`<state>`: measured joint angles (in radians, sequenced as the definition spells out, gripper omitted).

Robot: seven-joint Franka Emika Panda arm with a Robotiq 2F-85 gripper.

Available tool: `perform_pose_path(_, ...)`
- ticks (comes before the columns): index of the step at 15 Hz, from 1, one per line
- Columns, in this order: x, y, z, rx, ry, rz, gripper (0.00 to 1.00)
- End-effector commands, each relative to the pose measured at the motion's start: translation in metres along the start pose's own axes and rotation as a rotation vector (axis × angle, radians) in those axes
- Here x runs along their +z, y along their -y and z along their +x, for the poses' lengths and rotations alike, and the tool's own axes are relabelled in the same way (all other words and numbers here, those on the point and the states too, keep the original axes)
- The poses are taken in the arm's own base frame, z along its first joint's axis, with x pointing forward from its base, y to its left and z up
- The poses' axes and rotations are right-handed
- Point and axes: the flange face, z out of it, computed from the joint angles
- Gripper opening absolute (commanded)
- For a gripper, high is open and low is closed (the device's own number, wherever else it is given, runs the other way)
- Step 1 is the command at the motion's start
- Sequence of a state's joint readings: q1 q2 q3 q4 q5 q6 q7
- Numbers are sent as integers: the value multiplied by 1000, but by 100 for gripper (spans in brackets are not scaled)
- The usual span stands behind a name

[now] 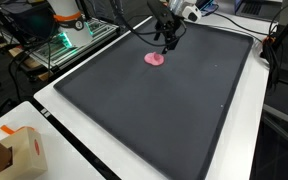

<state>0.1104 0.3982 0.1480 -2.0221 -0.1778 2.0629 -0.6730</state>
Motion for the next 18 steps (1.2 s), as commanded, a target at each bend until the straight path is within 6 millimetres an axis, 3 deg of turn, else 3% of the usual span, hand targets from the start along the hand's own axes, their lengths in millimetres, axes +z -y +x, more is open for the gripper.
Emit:
perform_pose_path(1, 15, 3, 31, -23, 111, 3, 100)
perform_pose_path(11, 36, 11, 75, -49, 306, -132, 100)
perform_pose_path(18, 43, 12, 86, -74, 412, -207, 100)
